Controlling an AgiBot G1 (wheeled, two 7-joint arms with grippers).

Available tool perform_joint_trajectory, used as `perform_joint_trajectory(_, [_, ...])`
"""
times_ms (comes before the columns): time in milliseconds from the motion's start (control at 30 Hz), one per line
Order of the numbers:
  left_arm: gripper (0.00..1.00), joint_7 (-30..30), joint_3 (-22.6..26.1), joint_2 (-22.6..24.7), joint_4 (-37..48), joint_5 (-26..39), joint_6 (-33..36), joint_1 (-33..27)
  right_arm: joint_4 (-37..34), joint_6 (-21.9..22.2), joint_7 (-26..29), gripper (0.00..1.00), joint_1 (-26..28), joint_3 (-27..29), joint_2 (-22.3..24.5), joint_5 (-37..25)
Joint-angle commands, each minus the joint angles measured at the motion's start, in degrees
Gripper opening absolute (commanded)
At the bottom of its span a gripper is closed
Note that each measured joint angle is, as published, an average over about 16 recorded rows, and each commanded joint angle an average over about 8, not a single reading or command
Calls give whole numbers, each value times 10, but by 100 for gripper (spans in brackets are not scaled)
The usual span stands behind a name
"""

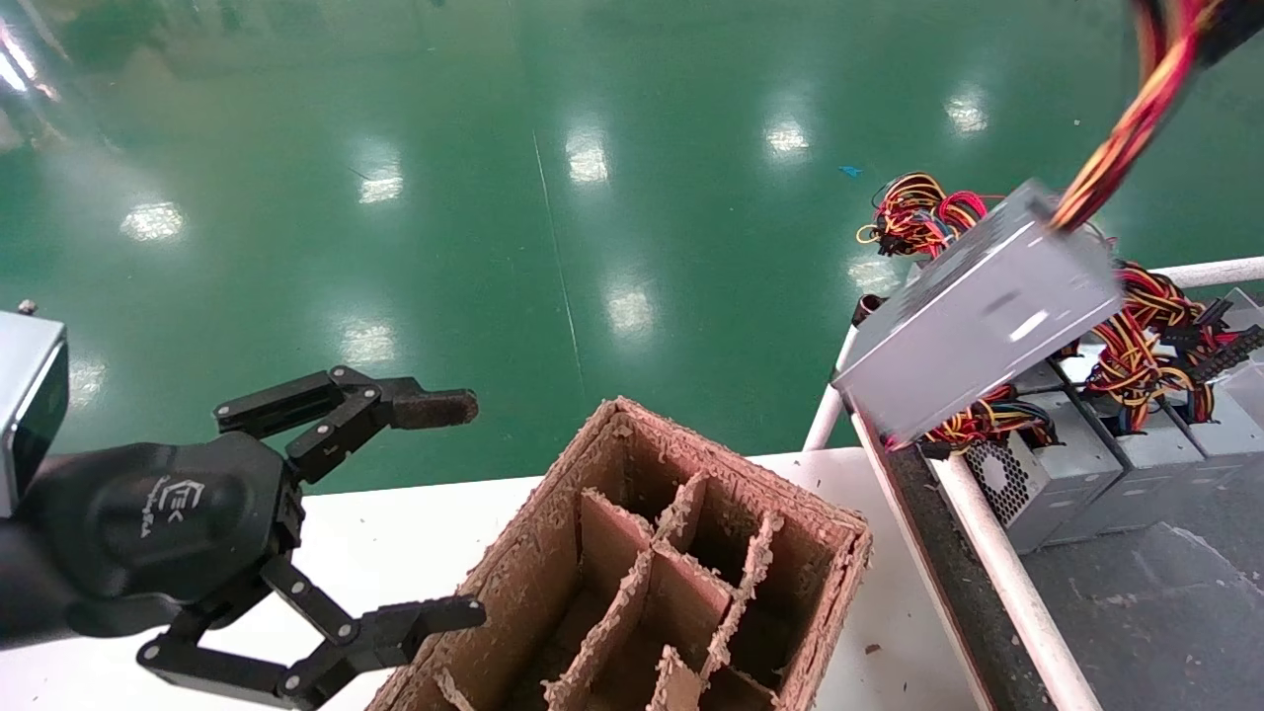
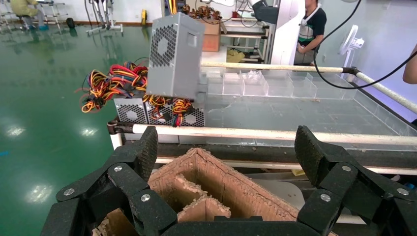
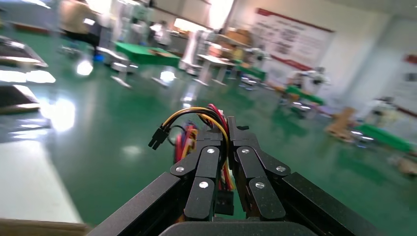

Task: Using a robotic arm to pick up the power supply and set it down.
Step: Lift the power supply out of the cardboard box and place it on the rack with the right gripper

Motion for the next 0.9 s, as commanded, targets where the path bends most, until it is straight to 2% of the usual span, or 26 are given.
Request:
perform_joint_trajectory(33, [100, 0, 0, 0, 0, 0, 0, 0, -6, 14, -15, 0, 6, 5, 9, -4])
perform_joint_trajectory(200, [100, 0, 0, 0, 0, 0, 0, 0, -28, 49, -54, 0, 17, 17, 31, -13])
perform_joint_trajectory(500, [100, 0, 0, 0, 0, 0, 0, 0, -83, 109, -84, 0, 65, -10, 63, -103])
perform_joint_trajectory(667, [100, 0, 0, 0, 0, 0, 0, 0, -133, 113, -98, 0, 79, -22, 76, -132])
perform_joint_trajectory(900, [100, 0, 0, 0, 0, 0, 0, 0, -188, 90, -129, 0, 80, -26, 90, -142])
